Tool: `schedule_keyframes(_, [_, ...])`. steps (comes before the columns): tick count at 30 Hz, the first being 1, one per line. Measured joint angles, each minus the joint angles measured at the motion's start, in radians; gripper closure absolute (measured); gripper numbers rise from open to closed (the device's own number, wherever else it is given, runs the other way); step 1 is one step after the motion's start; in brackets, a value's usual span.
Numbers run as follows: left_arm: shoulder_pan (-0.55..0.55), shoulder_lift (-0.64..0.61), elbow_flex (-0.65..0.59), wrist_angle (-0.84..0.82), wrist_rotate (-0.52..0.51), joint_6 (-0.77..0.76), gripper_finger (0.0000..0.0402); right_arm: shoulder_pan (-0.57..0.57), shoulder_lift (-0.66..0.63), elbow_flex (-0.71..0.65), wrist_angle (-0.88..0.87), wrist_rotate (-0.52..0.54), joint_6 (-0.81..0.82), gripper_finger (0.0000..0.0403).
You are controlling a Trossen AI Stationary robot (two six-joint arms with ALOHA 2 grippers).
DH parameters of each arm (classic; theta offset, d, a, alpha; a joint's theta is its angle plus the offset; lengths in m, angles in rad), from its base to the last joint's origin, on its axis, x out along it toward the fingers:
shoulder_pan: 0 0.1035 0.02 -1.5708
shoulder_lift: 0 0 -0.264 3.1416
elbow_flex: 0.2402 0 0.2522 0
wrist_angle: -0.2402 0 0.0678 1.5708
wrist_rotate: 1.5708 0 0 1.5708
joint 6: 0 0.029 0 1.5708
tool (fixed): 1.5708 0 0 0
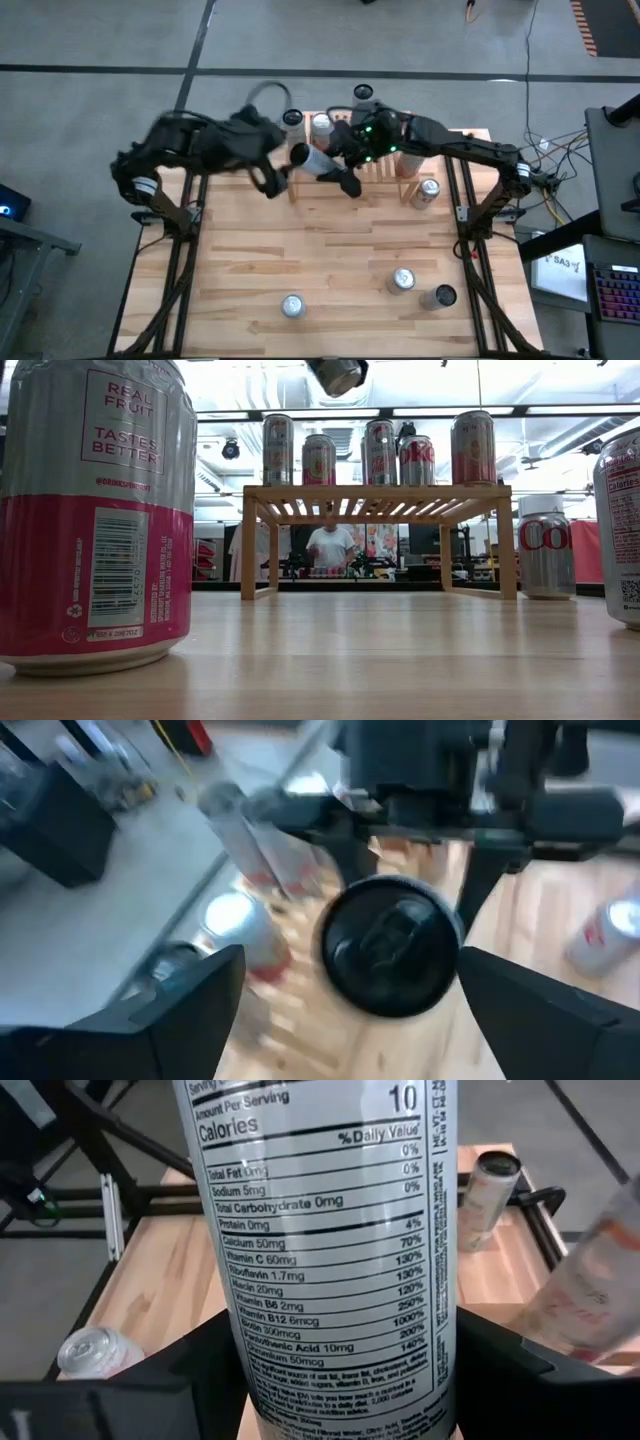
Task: Place canned beverage on shelf
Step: Put the blue soda can on the shelf
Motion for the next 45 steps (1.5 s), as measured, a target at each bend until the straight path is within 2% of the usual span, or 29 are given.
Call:
schedule_keyframes(4, [0.001, -0.071, 0.0, 0.075, -0.046, 0.057, 0.0057, -0.023, -0.053, -0.028, 0.003, -0.008, 0.001, 0.0152])
schedule_keyframes(10, [0.001, -0.145, -0.004, 0.198, -0.046, 0.152, 0.0065, -0.036, -0.138, -0.119, 0.102, -0.002, 0.023, 0.0152])
schedule_keyframes(18, [0.0, -0.147, -0.016, 0.228, 0.025, 0.204, 0.0068, -0.032, -0.249, -0.349, 0.468, 0.024, 0.133, 0.0152])
schedule_keyframes(22, [0.0, -0.142, -0.075, 0.322, 0.097, 0.256, 0.0068, -0.026, -0.293, -0.448, 0.664, 0.027, 0.186, 0.0152])
schedule_keyframes(28, [0.002, -0.196, -0.285, 0.539, 0.142, 0.296, 0.0068, -0.023, -0.326, -0.496, 0.785, 0.032, 0.228, 0.0152])
schedule_keyframes(38, [0.021, -0.377, -0.872, 1.18, 0.142, 0.195, 0.0068, -0.017, -0.332, -0.435, 0.805, 0.032, 0.209, 0.0152])
schedule_keyframes(42, [0.026, -0.386, -0.998, 1.401, 0.137, 0.15, 0.0068, -0.017, -0.331, -0.423, 0.805, 0.034, 0.214, 0.0152])
schedule_keyframes(45, [0.027, -0.381, -1.046, 1.5, 0.137, 0.144, 0.0068, -0.017, -0.331, -0.422, 0.81, 0.034, 0.216, 0.0152])
